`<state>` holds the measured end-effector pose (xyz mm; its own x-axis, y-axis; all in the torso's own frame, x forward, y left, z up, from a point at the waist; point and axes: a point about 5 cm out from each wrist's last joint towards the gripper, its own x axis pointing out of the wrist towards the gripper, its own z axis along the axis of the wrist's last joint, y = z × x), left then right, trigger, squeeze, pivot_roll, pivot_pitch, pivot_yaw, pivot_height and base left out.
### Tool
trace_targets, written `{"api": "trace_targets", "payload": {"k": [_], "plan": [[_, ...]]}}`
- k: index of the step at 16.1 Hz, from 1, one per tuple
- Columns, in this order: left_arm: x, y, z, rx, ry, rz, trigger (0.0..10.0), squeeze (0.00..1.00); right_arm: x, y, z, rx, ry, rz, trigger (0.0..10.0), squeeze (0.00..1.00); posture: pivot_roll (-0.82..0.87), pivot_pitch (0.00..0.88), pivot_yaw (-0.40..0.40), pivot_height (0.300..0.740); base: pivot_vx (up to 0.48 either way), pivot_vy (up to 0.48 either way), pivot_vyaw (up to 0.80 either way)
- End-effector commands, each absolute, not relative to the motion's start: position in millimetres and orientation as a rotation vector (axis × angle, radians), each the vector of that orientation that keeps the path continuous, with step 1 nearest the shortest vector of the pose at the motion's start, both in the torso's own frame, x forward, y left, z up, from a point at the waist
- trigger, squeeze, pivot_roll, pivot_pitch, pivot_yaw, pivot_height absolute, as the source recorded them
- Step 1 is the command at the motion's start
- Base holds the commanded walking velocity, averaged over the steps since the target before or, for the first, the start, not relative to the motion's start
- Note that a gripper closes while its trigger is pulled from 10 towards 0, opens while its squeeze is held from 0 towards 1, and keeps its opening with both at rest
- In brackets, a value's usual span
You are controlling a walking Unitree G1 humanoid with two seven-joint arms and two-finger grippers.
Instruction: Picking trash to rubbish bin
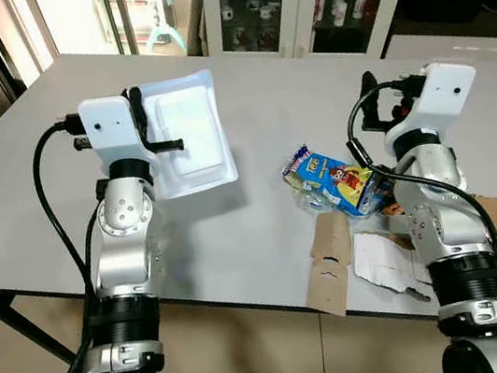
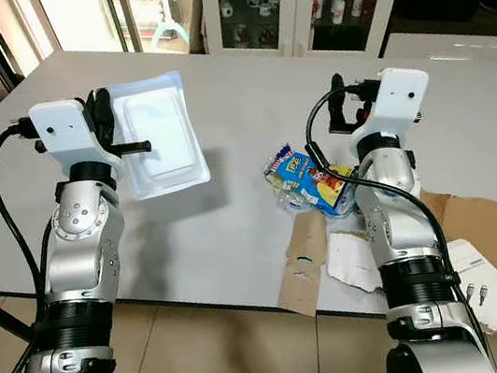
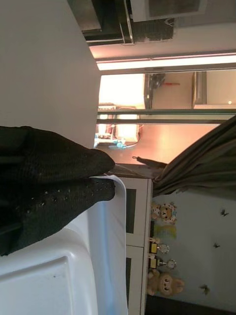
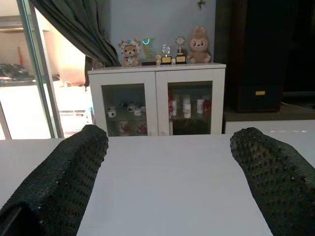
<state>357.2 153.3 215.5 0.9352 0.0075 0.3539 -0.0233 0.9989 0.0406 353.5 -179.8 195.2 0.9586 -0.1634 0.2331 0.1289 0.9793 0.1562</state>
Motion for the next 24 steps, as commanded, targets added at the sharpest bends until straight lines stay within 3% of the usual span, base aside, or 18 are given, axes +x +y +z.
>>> {"api": "trace_targets", "payload": {"k": [1,6,24], "plan": [[354.9,148.1,218.2,0.055,-0.377,0.004,10.0,0.0,354.1,-182.4,197.9,0.147,-0.263,-0.165,10.0,0.0,-0.03,0.0,-0.086,0.74,0.0,0.0,0.0],[354.4,145.4,218.7,0.048,-0.379,-0.01,10.0,0.0,354.0,-186.3,198.6,0.151,-0.262,-0.174,10.0,0.0,-0.04,0.0,-0.084,0.74,0.0,0.0,0.0],[353.0,142.5,216.1,0.029,-0.379,-0.016,10.0,0.0,351.5,-183.5,192.3,0.168,-0.228,-0.132,10.0,0.0,-0.04,0.002,-0.083,0.74,-0.293,0.0,0.0]]}}
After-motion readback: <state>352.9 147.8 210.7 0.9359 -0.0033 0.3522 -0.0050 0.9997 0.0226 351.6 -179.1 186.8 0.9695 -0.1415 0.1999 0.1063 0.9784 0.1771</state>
